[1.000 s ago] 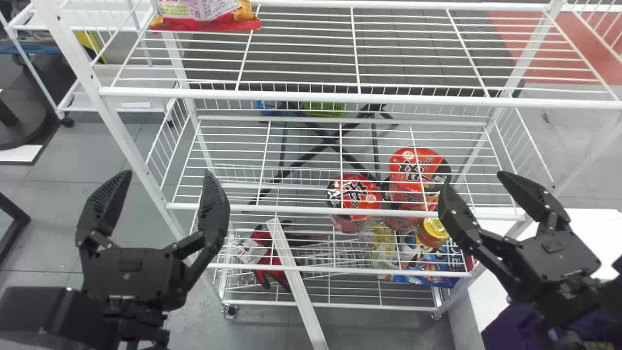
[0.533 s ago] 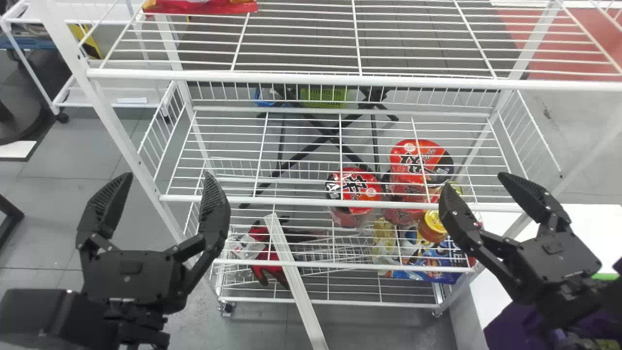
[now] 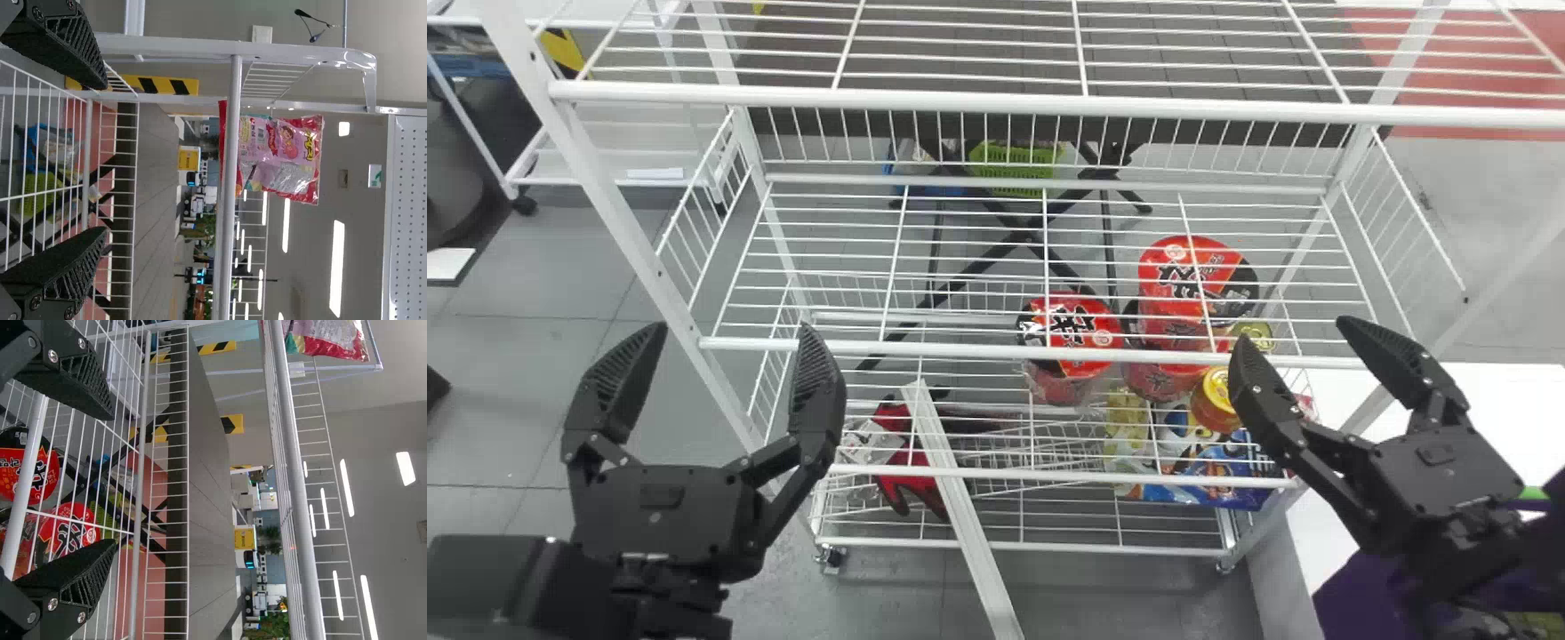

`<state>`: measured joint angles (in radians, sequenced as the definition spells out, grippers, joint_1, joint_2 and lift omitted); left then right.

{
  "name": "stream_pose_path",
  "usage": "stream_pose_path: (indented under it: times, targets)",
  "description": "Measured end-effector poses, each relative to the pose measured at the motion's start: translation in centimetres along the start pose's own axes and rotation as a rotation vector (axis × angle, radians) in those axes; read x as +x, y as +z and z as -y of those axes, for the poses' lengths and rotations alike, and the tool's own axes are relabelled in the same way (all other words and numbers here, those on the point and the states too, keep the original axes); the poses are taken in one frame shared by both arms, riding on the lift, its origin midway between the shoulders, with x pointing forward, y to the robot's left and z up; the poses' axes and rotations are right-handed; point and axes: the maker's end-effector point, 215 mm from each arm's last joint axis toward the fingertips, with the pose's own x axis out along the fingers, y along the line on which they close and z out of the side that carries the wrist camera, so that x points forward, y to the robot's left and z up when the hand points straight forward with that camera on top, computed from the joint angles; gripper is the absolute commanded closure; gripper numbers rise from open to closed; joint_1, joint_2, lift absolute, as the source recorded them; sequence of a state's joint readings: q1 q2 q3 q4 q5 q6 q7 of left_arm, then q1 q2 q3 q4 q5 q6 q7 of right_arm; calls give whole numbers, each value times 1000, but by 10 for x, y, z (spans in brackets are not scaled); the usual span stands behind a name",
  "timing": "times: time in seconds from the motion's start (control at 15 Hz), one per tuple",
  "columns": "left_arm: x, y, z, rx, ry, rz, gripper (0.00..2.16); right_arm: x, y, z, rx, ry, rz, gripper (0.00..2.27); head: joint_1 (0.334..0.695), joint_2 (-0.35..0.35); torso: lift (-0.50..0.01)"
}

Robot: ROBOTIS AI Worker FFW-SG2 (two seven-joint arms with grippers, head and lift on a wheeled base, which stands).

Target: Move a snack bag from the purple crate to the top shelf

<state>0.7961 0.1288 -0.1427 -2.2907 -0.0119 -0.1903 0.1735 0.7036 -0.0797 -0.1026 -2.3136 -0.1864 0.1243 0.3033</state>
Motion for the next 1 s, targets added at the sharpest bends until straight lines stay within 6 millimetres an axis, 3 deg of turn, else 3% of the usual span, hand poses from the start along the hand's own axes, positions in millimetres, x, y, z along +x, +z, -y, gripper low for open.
stream_pose_path:
  times: [1.0]
  targets:
    - [2, -2, -1, 9, 0, -11, 39, 2, -1, -5, -22, 9, -6, 174, 695, -14, -407]
